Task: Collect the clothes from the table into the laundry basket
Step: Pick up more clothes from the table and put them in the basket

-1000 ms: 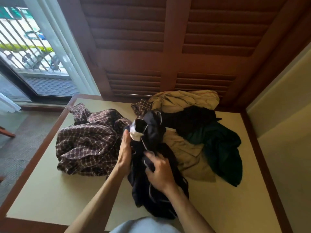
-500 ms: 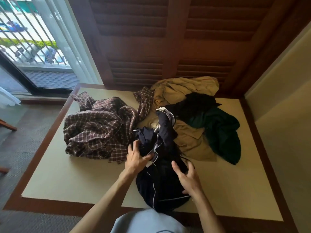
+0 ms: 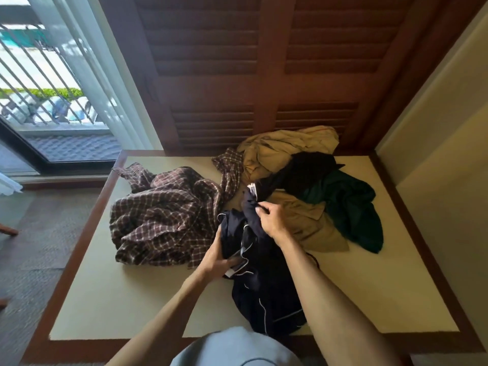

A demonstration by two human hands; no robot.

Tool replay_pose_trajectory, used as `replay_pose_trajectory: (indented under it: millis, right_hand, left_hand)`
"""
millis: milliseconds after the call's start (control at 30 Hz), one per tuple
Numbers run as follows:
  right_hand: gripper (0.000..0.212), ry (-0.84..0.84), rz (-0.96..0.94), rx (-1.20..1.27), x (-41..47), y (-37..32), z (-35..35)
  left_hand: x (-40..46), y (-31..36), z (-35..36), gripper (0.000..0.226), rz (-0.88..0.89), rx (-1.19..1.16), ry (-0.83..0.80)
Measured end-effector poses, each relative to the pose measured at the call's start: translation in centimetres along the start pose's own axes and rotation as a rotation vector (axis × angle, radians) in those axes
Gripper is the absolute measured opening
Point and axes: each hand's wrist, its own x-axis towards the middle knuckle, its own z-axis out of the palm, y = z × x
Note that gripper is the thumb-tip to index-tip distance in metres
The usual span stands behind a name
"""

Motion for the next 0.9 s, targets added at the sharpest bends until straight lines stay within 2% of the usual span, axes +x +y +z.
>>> replay_pose_trajectory:
  millis: [33,100,167,200,267,367,433,500,533,567,633,700,733,833,900]
  right_hand:
    - [0.022,0.011,-0.076,-0.007,-1.9,-0.2,-0.5]
    - [0.027,0.03,-0.209,-0.07,-6.9,0.2,-1.1]
    - [0.033,0.019,-0.319,-0.168,-12.1,2.2,-1.2]
    - [0.033,-0.028,-0.345,-0.236,-14.2,3.9,-1.1]
    - [0.027,-0.176,-0.318,-0.373,-16.4,7.1,-0.7]
    - [0.025,-0.254,-0.235,-0.327,-17.5,9.0,-0.7]
    - [0.028,-0.092,-0.156,-0.175,-18.1,8.3,-1.2]
    - [0.039,0.225,0.049,-0.019,-18.6,8.0,-2.2]
    - [0.05,0.337,0.221,0.071,-18.7,8.2,-2.9]
    - [0.06,0.361,0.414,0.204,-18.8,8.5,-3.3]
    - [0.083,0.247,0.666,0.481,-18.8,9.5,-3.3]
    - [0.099,0.156,0.716,0.69,-18.2,10.1,-2.6]
    - [0.1,0.125,0.732,0.778,-17.6,9.8,-2.2]
    - [0.086,0.095,0.642,0.91,-14.8,7.2,-1.7]
    - [0.068,0.075,0.493,0.803,-13.0,4.4,-1.6]
  left_hand:
    - [-0.3,0.7,-0.1,0.098,-0.013,-0.159,-0.014]
    - [-0.4,1.4,-0.5,0.07,-0.161,-0.48,0.039]
    - [0.3,1.4,-1.6,0.045,-0.258,-0.602,0.095]
    - [0.7,1.6,-1.8,0.051,-0.275,-0.593,0.064]
    - [1.2,2.5,-1.1,0.079,-0.291,-0.473,-0.004]
    - [1.1,4.1,1.3,0.106,-0.261,-0.178,0.081]
    - [1.1,3.9,2.4,0.124,-0.253,0.056,0.093]
    - [1.4,2.9,2.8,0.137,-0.219,0.207,0.083]
    - [1.4,2.5,2.7,0.137,-0.217,0.24,0.08]
    - [1.3,2.2,2.7,0.135,-0.204,0.256,0.075]
    - [1.1,1.8,2.7,0.125,-0.155,0.291,0.077]
    - [1.2,1.0,2.5,0.117,-0.139,0.323,0.061]
    - [1.2,0.7,2.5,0.112,-0.145,0.338,0.043]
    - [0.7,0.0,2.3,0.094,-0.139,0.436,0.003]
    - [0.0,-0.1,2.7,0.085,-0.034,0.548,-0.023]
